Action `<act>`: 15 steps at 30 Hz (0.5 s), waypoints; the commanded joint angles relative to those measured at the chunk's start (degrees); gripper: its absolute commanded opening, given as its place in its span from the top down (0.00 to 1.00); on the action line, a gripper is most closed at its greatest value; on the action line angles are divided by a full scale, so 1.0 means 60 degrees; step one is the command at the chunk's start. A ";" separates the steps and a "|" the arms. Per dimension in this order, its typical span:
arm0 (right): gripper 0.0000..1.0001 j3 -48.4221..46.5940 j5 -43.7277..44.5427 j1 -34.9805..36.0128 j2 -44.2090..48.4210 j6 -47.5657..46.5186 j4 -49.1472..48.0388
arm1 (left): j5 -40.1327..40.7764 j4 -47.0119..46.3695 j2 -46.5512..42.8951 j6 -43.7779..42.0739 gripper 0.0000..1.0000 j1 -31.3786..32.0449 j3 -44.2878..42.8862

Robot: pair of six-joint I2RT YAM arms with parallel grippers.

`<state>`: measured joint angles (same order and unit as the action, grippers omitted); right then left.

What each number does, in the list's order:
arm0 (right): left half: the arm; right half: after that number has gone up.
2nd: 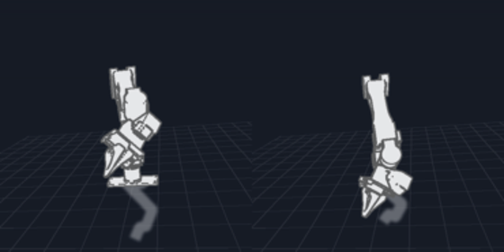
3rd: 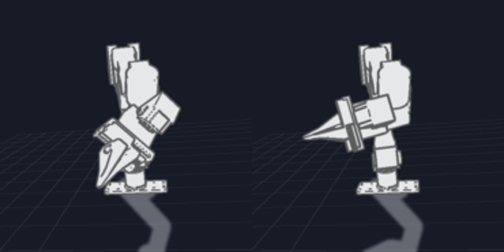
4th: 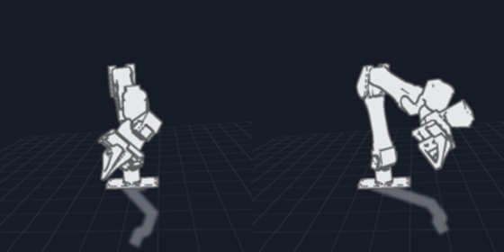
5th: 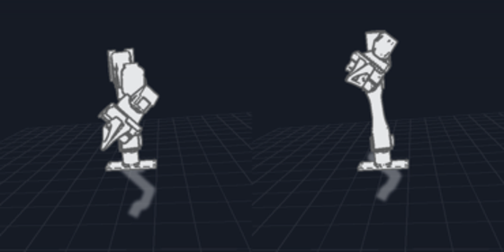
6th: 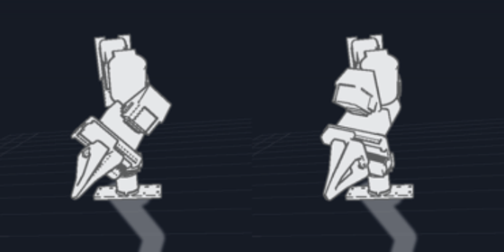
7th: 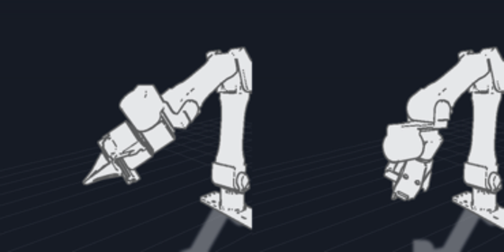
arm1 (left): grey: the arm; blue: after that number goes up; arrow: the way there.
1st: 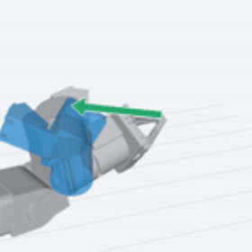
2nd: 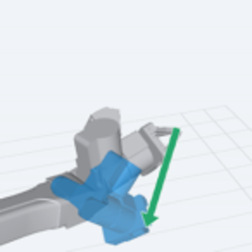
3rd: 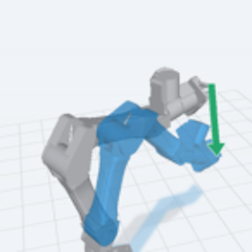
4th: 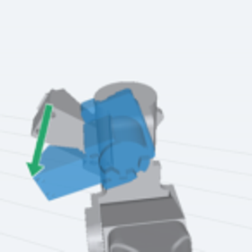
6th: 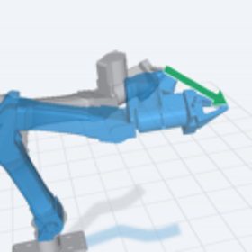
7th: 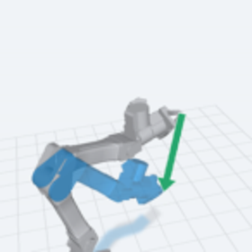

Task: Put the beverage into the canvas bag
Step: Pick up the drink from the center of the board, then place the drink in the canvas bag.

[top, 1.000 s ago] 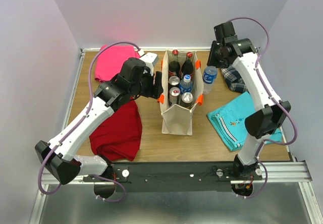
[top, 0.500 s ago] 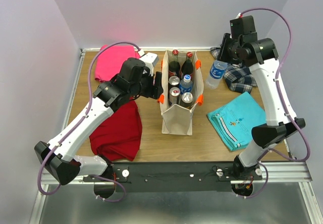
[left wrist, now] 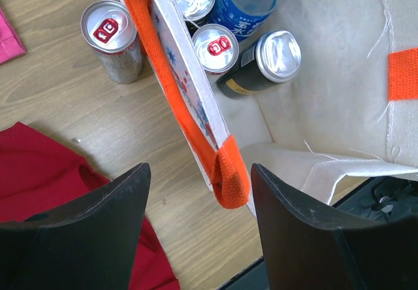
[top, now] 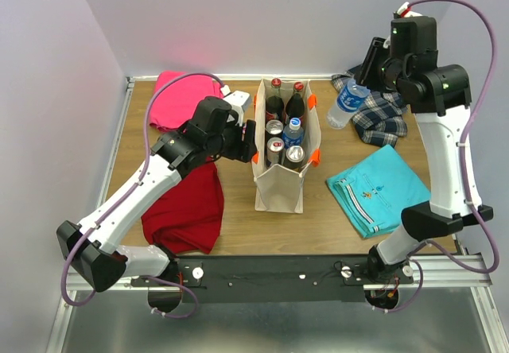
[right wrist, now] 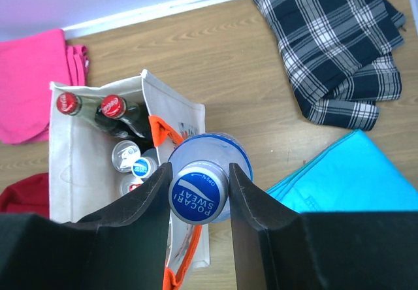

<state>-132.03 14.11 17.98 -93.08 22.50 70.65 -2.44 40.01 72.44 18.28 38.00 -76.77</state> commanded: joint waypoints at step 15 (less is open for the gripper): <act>0.99 -0.1668 -0.0959 -0.0037 0.0586 -0.0161 -0.1067 | -0.0094 -0.0150 0.0333 0.0234 0.41 0.0756 0.0374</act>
<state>-137.60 11.64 18.00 -90.39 21.71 70.13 -3.92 39.86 73.23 19.38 40.99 -74.76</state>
